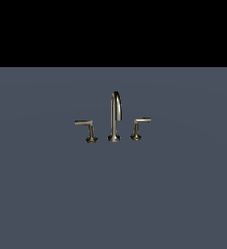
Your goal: Turn on the faucet by rotating a designated handle.
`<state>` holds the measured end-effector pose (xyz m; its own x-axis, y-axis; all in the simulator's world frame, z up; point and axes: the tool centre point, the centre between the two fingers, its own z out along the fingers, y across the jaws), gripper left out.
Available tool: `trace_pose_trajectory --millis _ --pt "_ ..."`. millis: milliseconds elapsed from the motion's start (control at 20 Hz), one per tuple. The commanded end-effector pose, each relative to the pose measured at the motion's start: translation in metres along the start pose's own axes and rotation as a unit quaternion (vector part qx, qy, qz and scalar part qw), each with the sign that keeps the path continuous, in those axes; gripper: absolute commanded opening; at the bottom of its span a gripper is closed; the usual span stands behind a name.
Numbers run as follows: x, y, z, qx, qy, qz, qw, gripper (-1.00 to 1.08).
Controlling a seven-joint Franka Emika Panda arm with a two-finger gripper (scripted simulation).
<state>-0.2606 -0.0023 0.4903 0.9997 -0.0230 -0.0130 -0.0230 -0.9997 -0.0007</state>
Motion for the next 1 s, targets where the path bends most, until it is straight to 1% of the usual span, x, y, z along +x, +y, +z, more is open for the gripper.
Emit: trace_pose_trajectory --millis 0,450,750,950 --pt "0.0 0.0 0.0 0.0 0.0 0.0 1.0 -1.0" --pt "0.004 -0.01 0.011 0.0 0.0 0.021 0.9998 -1.0" --pt "0.013 -0.026 0.031 0.001 0.0 0.057 0.9984 -1.0" --pt "0.023 -0.042 0.051 0.001 0.0 0.092 0.9958 -1.0"
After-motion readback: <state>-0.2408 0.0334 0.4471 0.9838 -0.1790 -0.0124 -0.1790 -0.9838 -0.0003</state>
